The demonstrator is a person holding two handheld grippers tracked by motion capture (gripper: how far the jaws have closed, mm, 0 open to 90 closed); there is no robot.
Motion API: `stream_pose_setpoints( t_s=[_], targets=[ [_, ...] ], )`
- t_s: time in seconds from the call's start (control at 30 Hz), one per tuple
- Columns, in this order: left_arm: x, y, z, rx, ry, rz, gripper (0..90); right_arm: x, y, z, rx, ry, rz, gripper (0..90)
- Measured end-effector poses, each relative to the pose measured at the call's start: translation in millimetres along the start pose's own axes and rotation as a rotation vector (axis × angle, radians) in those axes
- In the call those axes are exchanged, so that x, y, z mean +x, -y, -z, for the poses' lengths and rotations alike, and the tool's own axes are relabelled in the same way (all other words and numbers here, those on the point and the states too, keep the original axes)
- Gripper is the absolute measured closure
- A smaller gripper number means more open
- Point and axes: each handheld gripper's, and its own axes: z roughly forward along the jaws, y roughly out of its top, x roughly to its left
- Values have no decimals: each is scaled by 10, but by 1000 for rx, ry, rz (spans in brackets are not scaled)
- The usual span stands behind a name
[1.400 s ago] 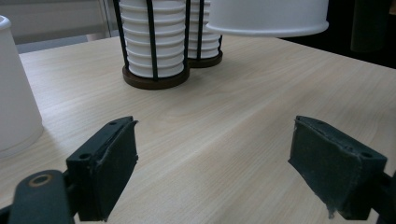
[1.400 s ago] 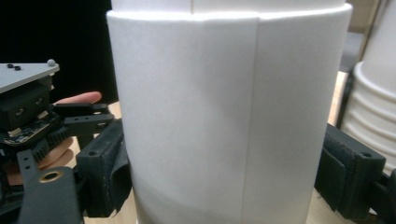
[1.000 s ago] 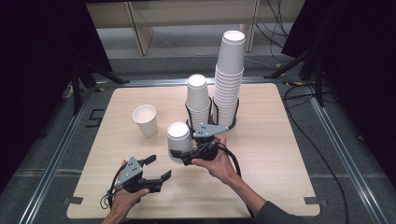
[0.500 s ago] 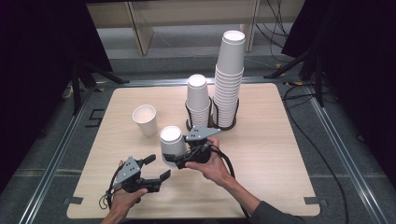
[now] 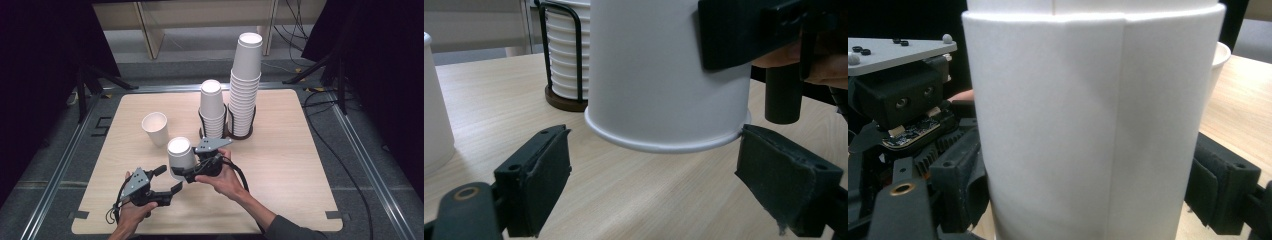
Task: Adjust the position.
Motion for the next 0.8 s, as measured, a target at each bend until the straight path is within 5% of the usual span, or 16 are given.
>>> stream_pose_setpoints(
  t_s=[0.47, 0.8],
  targets=[
    [-12, -4, -21, -30, 13, 11, 38, 125, 20, -131, 11, -50, -10, 179],
    [-16, -13, -8, -8, -4, 13, 0, 220, 24, -213, 5, -70, 13, 179]
  ],
)
